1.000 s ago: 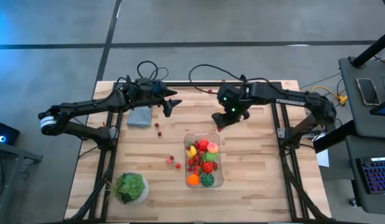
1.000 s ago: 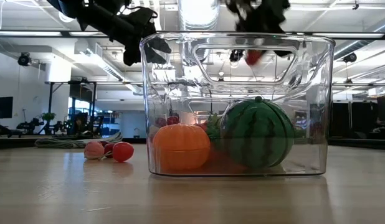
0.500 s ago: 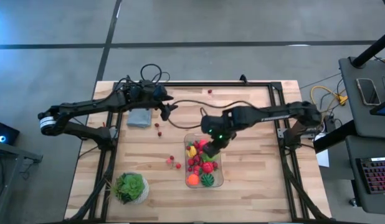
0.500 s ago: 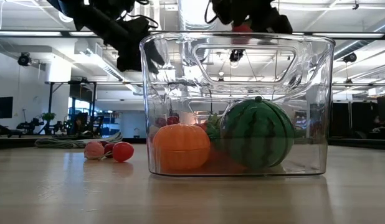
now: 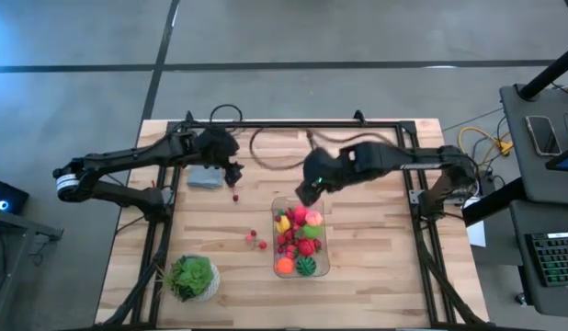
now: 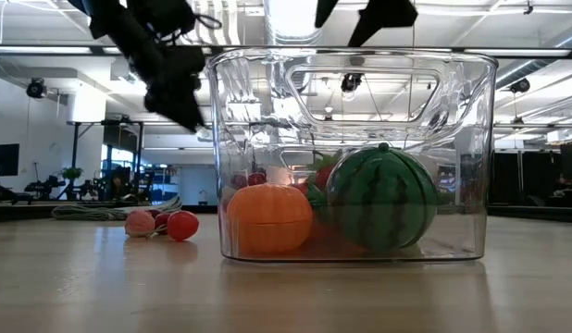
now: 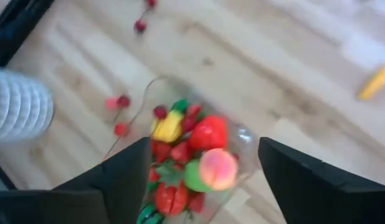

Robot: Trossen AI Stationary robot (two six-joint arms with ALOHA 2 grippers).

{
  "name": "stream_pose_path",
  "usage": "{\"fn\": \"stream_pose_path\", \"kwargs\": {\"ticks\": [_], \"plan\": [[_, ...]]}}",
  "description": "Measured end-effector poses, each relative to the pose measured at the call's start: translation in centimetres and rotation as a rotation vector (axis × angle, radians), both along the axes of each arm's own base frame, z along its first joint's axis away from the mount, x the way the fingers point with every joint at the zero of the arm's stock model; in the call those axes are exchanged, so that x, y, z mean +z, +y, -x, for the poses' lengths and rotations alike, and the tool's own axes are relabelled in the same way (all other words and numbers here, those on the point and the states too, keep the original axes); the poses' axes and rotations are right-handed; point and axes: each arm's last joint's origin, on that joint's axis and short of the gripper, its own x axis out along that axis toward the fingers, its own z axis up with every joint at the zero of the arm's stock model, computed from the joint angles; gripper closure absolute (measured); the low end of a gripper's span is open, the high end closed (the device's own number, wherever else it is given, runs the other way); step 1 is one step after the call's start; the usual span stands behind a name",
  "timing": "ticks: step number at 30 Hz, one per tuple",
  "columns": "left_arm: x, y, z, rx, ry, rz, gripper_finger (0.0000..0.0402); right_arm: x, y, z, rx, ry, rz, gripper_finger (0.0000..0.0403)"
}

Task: Pick and placing Produce into tupperware
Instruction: Put the cherry into the transparent bin

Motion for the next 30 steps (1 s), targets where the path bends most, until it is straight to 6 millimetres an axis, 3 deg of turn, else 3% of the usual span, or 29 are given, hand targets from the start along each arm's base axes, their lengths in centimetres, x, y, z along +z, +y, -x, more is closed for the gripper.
{"fn": "stream_pose_path", "kwargs": {"ticks": [3,8,16,24,30], "plan": [[-1.3,-0.2,0.6,0.036,0.136,0.062,0.0162,1.3,-1.1,0.9,-0.061,0.016,-0.004,0.0102],[-3.4,0.3,0.4,0.293,0.196,0.292,0.0162,2.8,-2.5,1.8,-0.13,0.035,0.002,0.0098],[-7.2,0.8,-1.4,0.3,0.347,0.428,0.0162,3.6,-3.7,2.2,-0.102,0.041,0.05,0.0106],[-9.2,1.2,-2.1,0.32,0.433,0.428,0.0164,3.6,-4.5,2.3,-0.075,0.064,0.064,0.0111],[-10.4,1.5,-2.7,0.298,0.459,0.424,0.0204,3.4,-5.0,2.6,-0.077,0.096,0.067,0.012]]}}
